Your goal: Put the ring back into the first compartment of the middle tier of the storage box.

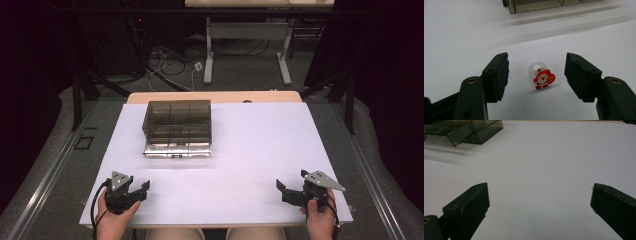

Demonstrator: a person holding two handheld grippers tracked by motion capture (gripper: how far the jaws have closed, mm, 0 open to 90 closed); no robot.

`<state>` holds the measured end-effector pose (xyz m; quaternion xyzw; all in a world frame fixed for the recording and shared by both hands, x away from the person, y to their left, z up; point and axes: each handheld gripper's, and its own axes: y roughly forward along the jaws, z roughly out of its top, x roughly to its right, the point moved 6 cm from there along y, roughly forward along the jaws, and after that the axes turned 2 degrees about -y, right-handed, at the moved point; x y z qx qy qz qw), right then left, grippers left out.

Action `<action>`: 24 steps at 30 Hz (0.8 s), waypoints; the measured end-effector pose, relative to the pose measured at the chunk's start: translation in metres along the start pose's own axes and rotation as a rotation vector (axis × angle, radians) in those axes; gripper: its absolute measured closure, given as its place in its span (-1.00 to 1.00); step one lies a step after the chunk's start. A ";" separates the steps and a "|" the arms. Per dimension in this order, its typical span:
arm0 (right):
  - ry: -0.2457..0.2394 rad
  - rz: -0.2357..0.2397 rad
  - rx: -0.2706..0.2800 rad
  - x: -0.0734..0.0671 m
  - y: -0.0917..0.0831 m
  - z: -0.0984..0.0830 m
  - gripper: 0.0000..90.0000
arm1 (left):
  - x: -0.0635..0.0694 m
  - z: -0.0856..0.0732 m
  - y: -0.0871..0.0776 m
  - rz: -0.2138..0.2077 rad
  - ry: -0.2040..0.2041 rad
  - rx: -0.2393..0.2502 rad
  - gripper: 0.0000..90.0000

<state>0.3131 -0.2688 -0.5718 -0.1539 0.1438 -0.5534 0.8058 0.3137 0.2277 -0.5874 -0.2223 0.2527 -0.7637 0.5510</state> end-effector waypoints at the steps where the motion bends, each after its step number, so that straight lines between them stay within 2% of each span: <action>1: 0.002 -0.002 0.010 0.000 0.001 0.000 -0.96 | 0.000 0.000 0.001 0.001 0.000 -0.006 -0.18; 4: 0.002 -0.001 0.011 0.000 0.001 0.000 -0.96 | 0.001 -0.001 0.003 -0.005 0.008 -0.015 -0.17; 5: -0.003 0.009 -0.014 0.000 -0.001 0.000 -0.96 | 0.002 -0.002 0.004 -0.011 -0.001 -0.026 -0.16; 8: 0.008 0.009 -0.016 -0.001 -0.002 0.000 -0.96 | 0.003 -0.003 0.005 -0.008 -0.007 -0.039 -0.15; 14: -0.002 0.010 -0.022 -0.001 -0.002 -0.001 -0.95 | 0.003 -0.004 0.008 -0.014 -0.015 -0.064 -0.07; 24: -0.002 0.014 -0.021 -0.001 -0.002 0.000 -0.94 | 0.005 -0.007 0.011 -0.012 0.006 -0.127 0.04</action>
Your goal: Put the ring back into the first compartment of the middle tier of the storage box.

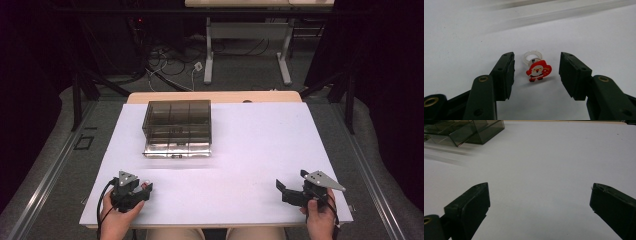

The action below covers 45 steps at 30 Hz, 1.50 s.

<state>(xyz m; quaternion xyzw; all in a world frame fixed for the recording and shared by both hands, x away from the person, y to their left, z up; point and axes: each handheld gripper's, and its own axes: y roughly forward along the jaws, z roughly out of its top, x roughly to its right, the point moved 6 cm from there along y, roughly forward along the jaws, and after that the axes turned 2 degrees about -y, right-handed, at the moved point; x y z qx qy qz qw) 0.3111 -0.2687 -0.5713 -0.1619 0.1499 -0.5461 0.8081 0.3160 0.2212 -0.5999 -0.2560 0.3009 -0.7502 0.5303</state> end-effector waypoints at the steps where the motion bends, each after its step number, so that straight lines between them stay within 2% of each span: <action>1: 0.000 0.000 0.000 0.000 0.000 0.000 -0.94 | 0.000 0.000 0.000 -0.001 0.002 0.001 0.04; 13: 0.000 0.005 0.004 0.000 0.001 0.000 -0.94 | 0.001 -0.001 0.002 0.002 0.010 -0.022 0.18; 18: 0.001 0.003 0.013 0.000 0.002 0.000 -0.94 | 0.002 -0.001 0.002 -0.007 0.004 -0.029 0.30; 30: 0.000 0.005 -0.002 0.000 0.001 0.000 -0.94 | 0.000 -0.001 0.002 0.007 -0.009 -0.030 0.47; 32: 0.000 0.007 0.001 0.000 0.002 0.000 -0.94 | 0.000 -0.001 0.002 0.007 -0.019 -0.022 0.48; 45: -0.003 0.001 -0.011 0.000 0.001 -0.001 -0.94 | 0.000 -0.001 0.002 0.011 -0.019 -0.026 0.51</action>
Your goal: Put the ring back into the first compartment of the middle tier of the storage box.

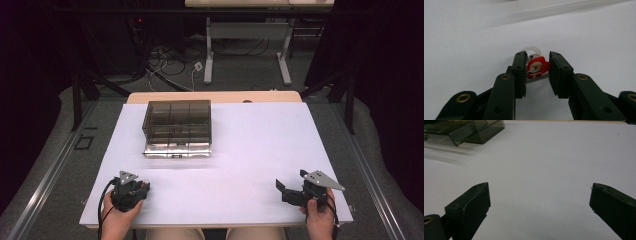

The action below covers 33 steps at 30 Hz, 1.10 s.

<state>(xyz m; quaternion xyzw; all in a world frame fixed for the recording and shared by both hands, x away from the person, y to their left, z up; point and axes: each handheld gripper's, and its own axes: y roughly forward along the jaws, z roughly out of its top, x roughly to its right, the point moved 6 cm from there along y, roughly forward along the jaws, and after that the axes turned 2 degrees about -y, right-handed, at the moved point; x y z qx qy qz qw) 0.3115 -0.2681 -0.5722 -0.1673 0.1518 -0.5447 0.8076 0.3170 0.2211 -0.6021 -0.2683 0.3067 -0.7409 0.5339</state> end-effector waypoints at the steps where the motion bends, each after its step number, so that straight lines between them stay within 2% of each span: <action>1: 0.000 -0.001 0.003 0.000 0.000 0.000 -0.94 | 0.000 0.000 0.000 0.000 0.000 0.000 0.51; 13: 0.001 0.002 0.009 0.000 0.000 0.000 -0.94 | -0.001 0.000 -0.002 -0.011 -0.015 -0.006 0.51; 20: 0.002 0.004 0.009 0.000 0.001 0.000 -0.94 | -0.003 0.002 -0.006 -0.020 -0.056 0.009 0.52; 33: -0.004 0.004 0.008 0.001 0.001 0.000 -0.94 | -0.007 0.003 -0.011 -0.028 -0.094 0.035 0.52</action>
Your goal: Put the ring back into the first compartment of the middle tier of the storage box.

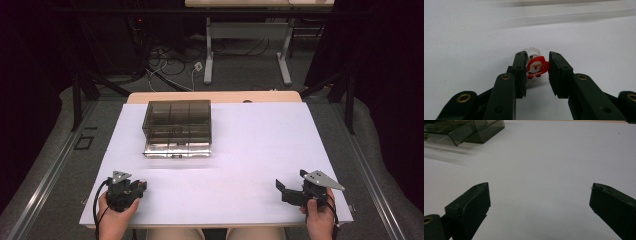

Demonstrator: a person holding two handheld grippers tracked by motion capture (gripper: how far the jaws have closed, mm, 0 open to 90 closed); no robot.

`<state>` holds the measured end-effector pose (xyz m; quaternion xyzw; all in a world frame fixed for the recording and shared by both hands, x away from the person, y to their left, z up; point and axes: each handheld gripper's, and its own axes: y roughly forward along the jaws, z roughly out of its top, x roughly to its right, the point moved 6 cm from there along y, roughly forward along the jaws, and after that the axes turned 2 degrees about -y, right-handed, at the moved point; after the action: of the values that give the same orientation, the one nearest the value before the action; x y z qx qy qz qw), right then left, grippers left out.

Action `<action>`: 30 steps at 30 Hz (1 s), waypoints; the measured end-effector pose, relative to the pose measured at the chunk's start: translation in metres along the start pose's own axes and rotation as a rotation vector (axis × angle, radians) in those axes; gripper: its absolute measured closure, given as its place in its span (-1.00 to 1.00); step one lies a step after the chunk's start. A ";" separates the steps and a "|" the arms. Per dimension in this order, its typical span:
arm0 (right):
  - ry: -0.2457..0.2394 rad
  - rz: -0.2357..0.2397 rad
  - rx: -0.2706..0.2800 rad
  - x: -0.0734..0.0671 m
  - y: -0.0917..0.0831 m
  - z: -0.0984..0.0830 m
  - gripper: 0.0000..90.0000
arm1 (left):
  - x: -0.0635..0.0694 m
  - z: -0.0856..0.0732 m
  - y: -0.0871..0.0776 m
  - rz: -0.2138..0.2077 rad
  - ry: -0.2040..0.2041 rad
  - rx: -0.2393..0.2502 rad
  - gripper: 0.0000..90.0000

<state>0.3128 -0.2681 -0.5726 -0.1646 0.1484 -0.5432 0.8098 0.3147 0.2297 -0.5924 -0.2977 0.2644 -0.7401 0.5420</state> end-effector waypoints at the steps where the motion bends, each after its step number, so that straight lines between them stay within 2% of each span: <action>1: -0.001 0.002 0.000 0.000 0.000 0.000 -0.94 | -0.001 0.000 0.000 0.001 -0.002 0.003 0.52; 18: 0.003 0.002 0.009 0.000 0.001 0.001 -0.94 | -0.008 0.004 -0.009 0.003 -0.050 0.035 0.52; 19: 0.004 0.005 -0.004 -0.001 -0.001 0.000 -0.94 | -0.008 0.005 -0.010 0.001 -0.056 0.046 0.52; 25: 0.004 0.007 -0.001 -0.001 0.000 0.000 -0.94 | -0.010 0.007 -0.017 -0.004 -0.084 0.083 0.52; 30: -0.005 0.009 -0.002 -0.001 0.001 0.000 -0.93 | -0.014 0.009 -0.022 0.000 -0.092 0.105 0.52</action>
<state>0.3134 -0.2672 -0.5725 -0.1659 0.1477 -0.5390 0.8125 0.3103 0.2486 -0.5728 -0.3025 0.2003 -0.7384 0.5685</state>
